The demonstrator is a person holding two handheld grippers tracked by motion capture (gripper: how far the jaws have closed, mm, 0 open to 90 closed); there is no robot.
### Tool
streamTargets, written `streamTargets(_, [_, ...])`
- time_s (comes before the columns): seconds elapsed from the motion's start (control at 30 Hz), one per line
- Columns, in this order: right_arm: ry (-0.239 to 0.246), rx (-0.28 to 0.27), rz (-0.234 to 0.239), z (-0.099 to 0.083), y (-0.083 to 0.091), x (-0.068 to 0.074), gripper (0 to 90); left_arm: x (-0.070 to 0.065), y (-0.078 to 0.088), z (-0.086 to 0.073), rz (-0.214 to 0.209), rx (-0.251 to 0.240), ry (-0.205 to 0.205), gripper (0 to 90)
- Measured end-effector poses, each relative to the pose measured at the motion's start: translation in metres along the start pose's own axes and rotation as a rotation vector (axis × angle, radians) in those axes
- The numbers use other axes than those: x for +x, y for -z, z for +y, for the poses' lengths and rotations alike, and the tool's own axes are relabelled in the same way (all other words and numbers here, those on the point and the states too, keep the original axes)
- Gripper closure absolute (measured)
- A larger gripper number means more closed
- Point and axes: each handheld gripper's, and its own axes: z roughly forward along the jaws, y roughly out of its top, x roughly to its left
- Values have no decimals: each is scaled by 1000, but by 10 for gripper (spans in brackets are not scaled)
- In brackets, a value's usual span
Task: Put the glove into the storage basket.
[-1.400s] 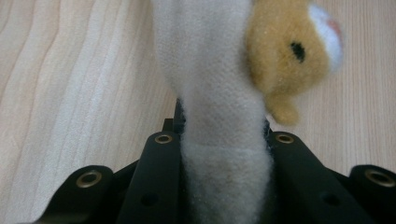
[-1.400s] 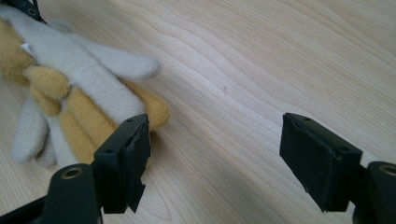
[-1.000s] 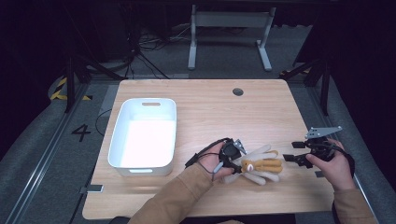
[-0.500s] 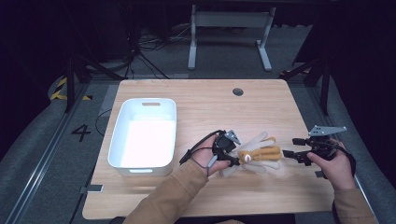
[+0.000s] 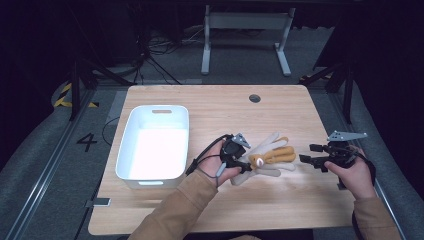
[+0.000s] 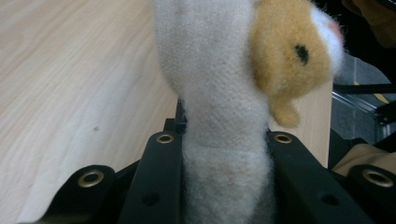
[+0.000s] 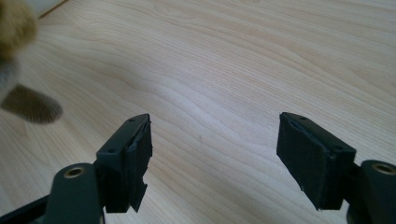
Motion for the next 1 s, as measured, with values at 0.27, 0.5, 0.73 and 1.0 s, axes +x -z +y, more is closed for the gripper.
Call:
streamTargets(0.27, [30, 40, 30, 14, -18, -3, 346, 3, 31, -5, 64, -10, 50, 758])
streamTargets(0.5, [62, 18, 102, 33, -38, -2, 401, 6, 62, -13, 129, -36, 99, 757])
streamTargets(0.73, [70, 14, 130, 35, -43, -2, 419, 10, 83, -19, 167, -55, 130, 757])
streamTargets(1.0, [54, -7, 140, 30, -38, -4, 437, 12, 90, -13, 169, -42, 144, 756])
